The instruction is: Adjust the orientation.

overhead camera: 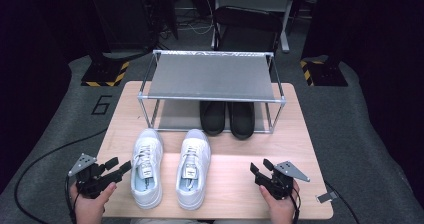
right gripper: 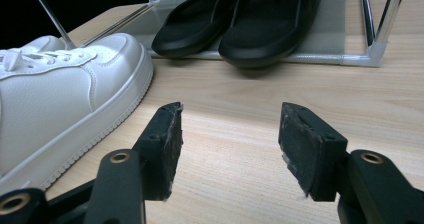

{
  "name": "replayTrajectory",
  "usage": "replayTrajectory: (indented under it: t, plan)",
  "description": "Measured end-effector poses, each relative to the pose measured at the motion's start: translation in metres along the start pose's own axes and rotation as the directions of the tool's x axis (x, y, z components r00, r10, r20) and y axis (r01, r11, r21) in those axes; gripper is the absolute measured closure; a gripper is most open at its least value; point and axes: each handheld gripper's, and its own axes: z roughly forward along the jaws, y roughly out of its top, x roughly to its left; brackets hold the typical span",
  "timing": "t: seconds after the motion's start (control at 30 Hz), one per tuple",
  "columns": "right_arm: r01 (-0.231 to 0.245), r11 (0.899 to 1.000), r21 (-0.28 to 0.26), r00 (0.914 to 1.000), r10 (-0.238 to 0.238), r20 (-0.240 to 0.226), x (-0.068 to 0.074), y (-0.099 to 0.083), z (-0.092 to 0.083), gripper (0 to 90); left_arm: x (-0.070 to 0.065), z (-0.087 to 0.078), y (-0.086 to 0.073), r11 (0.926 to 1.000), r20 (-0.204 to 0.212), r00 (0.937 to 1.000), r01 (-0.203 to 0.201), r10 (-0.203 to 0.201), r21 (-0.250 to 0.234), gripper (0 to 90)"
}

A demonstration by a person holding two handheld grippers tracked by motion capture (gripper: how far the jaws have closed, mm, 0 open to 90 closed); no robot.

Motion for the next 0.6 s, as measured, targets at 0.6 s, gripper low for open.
replayTrajectory:
  t: [0.6]
  plan:
    - [-0.098,0.995,0.003,0.9946,0.099,-0.034,-0.010,-0.003,0.001,41.2,-0.013,0.030,-0.035,0.9872,-0.063,0.9976,-0.019,0.030,0.158,52.0]
